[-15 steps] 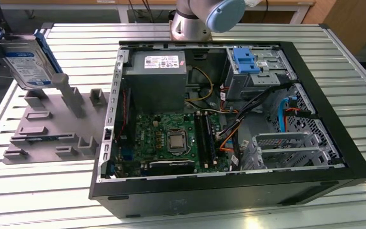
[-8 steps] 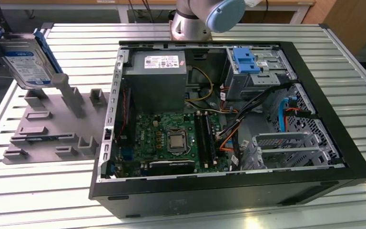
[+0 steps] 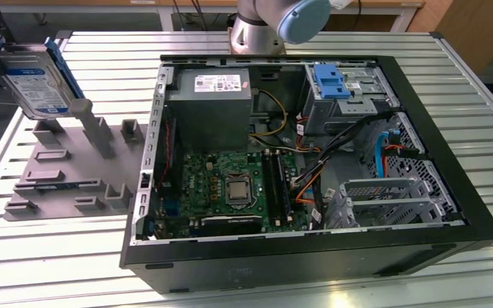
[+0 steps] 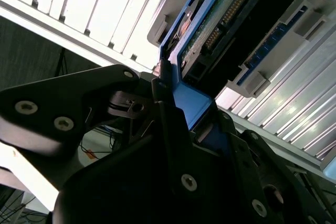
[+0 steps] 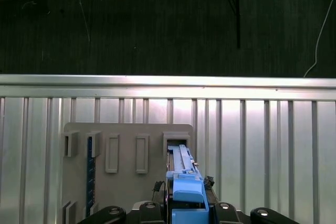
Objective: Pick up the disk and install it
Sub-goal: 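Pick up the disk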
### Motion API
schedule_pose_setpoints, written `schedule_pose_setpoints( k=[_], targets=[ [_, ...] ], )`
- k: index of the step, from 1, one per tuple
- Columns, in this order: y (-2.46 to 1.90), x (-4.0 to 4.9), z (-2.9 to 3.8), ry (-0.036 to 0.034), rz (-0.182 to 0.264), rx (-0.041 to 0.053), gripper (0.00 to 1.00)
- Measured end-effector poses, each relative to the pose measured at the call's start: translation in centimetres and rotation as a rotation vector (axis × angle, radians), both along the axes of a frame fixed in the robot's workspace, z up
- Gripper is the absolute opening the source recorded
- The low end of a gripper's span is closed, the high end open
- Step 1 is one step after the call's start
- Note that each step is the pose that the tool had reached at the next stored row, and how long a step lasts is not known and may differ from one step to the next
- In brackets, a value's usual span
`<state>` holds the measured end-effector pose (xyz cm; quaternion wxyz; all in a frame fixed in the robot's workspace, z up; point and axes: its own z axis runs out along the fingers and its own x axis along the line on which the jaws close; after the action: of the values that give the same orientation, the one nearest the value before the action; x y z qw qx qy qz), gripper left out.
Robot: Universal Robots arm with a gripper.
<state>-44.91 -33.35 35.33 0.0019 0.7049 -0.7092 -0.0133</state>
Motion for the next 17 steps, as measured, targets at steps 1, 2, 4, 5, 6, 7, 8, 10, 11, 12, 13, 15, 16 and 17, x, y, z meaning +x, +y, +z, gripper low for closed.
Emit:
schedule_pose_setpoints(
  k=[1, 2, 4, 5, 6, 7, 8, 10, 11, 12, 13, 15, 16, 17],
  targets=[
    [0.00, 0.00, 0.02, 0.0001, 0.000, 0.0000, 0.36],
    [0.00, 0.00, 0.04, 0.0001, 0.000, 0.0000, 0.36],
    [0.00, 0.00, 0.08, 0.0001, 0.000, 0.0000, 0.36],
    [0.00, 0.00, 0.09, 0.0001, 0.000, 0.0000, 0.36],
    [0.00, 0.00, 0.11, 0.0000, 0.000, 0.0000, 0.36],
    [0.00, 0.00, 0.12, 0.0000, 0.000, 0.0000, 0.36],
    [0.00, 0.00, 0.15, 0.0002, 0.000, 0.0000, 0.36],
    [0.00, 0.00, 0.18, 0.0001, 0.000, 0.0000, 0.36],
    [0.00, 0.00, 0.20, 0.0001, 0.000, 0.0000, 0.36],
    [0.00, 0.00, 0.23, 0.0001, 0.000, 0.0000, 0.36],
    [0.00, 0.00, 0.25, 0.0001, 0.000, 0.0000, 0.36],
    [0.00, 0.00, 0.36, 0.0001, 0.000, 0.0000, 0.36],
    [0.00, 0.00, 0.46, 0.0002, 0.000, -0.0001, 0.36],
    [0.00, 0.00, 0.48, 0.0001, 0.000, 0.0000, 0.36]
  ],
)
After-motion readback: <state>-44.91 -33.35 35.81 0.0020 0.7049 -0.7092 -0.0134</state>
